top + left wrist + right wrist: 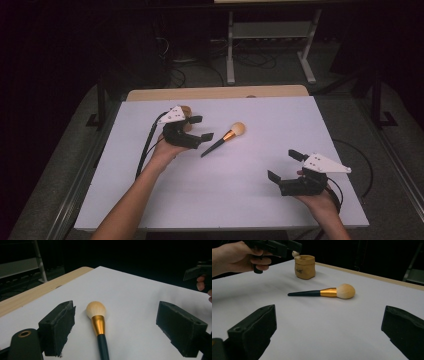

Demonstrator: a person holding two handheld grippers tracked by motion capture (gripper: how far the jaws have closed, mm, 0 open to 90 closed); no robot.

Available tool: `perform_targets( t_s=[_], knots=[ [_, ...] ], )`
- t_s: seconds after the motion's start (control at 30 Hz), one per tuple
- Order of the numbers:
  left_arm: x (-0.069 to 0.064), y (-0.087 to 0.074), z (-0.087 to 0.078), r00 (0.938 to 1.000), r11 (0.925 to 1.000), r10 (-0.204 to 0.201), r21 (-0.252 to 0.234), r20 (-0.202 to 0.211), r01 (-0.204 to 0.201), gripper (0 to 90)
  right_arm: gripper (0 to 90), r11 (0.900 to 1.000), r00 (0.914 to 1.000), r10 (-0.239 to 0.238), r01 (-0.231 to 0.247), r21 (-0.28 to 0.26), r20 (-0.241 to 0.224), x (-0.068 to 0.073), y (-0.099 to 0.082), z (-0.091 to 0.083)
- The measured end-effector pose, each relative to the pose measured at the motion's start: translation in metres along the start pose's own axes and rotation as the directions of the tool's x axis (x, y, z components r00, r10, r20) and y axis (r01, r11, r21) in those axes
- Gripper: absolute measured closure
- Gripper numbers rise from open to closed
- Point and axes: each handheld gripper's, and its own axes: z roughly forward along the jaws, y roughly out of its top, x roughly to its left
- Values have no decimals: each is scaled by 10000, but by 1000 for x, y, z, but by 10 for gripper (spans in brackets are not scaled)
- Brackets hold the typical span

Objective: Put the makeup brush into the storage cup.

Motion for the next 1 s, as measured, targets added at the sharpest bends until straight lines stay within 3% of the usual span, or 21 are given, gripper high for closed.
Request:
perform_targets(
  t_s=[1.0],
  knots=[
    [7,22,42,9997,10000,51,6,224,-51,155,0,10000,10000,74,-74,48,-60,1,-1,1]
  ],
)
